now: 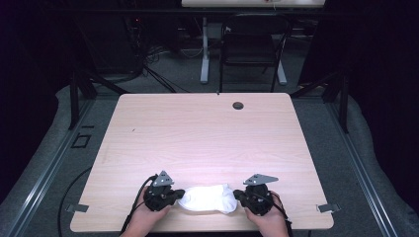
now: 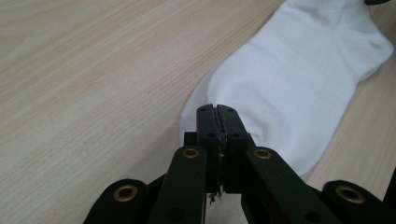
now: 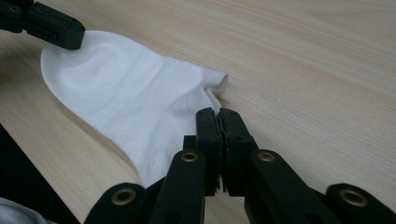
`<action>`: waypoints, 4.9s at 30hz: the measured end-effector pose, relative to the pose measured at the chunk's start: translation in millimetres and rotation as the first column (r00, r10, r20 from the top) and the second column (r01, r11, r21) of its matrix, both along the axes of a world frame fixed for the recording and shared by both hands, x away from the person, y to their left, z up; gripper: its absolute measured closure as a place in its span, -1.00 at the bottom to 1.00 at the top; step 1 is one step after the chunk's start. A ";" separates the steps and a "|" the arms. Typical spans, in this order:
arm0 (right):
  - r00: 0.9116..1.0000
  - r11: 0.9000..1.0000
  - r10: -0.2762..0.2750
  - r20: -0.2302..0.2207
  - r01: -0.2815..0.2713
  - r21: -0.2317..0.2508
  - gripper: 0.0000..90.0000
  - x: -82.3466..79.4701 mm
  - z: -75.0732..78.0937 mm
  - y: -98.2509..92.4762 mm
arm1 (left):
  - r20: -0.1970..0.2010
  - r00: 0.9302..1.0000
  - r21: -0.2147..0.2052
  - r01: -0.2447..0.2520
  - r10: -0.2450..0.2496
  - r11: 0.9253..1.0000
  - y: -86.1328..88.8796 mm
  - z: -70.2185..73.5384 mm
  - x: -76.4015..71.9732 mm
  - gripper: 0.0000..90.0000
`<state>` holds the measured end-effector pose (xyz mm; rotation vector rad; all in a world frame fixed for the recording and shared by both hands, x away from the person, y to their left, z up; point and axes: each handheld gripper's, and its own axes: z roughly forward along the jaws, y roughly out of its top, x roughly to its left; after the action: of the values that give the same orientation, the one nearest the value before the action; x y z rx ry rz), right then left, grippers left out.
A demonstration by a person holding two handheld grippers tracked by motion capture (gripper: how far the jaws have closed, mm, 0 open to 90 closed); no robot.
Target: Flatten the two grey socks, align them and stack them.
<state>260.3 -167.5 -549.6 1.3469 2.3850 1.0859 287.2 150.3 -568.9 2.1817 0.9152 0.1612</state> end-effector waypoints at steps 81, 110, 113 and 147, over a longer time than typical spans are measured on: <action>0.998 0.993 0.063 -0.022 -0.065 -0.098 0.72 -0.9 -19.2 16.2 | 0.048 0.996 -0.001 0.075 -0.075 0.997 -4.2 -9.3 -13.3 0.31; 0.999 0.998 0.039 -0.009 -0.039 -0.042 0.66 36.0 -24.3 18.1 | 0.057 0.998 -0.050 -0.029 0.032 0.998 3.5 -12.9 21.4 0.30; 1.000 0.999 0.030 0.000 -0.030 -0.040 0.66 40.4 -24.9 19.3 | 0.059 0.997 -0.053 -0.037 0.040 0.998 4.2 -13.3 23.6 0.30; 0.991 1.000 -0.020 0.132 0.017 0.022 0.35 26.0 -1.1 3.1 | 0.103 0.981 -0.147 -0.149 0.165 0.978 38.7 11.1 21.8 -0.05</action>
<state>286.3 -164.4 -550.7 1.2586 2.2684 1.1602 308.9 189.0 -557.8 1.9513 1.0029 0.2874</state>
